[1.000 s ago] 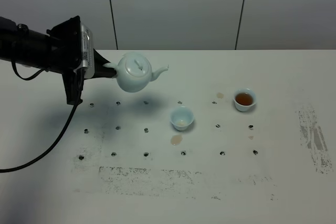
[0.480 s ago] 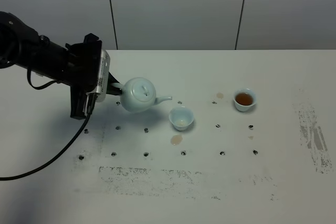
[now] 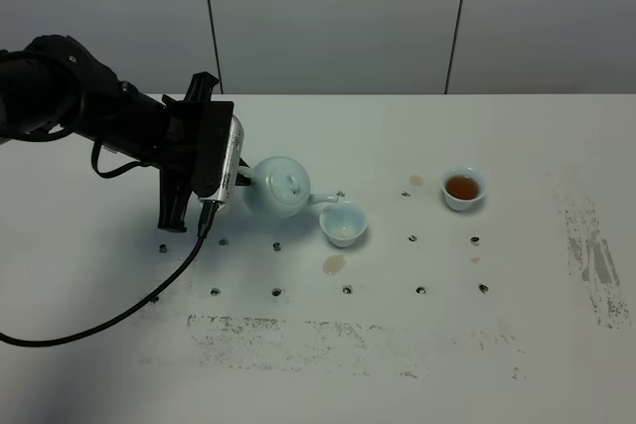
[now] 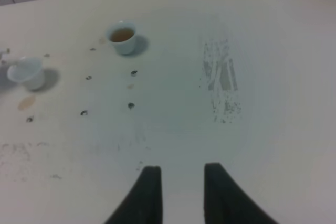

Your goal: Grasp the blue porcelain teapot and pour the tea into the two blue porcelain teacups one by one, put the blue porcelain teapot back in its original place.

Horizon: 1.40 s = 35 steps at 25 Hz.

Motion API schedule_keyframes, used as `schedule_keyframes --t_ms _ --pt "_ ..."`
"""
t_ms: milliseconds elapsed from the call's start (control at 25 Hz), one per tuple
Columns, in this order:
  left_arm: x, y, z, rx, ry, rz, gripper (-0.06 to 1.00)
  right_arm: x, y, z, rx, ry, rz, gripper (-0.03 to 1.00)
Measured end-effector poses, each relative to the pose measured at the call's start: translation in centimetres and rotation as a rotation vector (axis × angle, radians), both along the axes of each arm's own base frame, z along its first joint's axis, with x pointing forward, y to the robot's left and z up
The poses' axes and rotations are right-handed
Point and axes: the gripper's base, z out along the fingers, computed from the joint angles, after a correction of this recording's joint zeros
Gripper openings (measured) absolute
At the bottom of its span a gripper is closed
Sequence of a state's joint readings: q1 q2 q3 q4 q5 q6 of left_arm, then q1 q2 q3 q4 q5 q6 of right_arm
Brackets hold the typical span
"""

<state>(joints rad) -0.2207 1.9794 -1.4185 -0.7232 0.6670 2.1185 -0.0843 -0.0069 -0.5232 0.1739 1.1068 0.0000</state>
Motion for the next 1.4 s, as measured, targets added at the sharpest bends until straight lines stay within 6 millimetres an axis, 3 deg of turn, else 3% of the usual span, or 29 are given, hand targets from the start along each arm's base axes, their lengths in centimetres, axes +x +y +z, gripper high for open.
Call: schedule_keyframes --t_ms 1000,1400 --pt "-0.2 -3.5 0.2 0.190 -0.187 -0.147 0.10 0.0 0.0 0.0 0.000 0.000 0.000 0.22" --pt "-0.3 -3.6 0.0 0.262 -0.221 -0.199 0.10 0.0 0.0 0.0 0.000 0.000 0.000 0.22"
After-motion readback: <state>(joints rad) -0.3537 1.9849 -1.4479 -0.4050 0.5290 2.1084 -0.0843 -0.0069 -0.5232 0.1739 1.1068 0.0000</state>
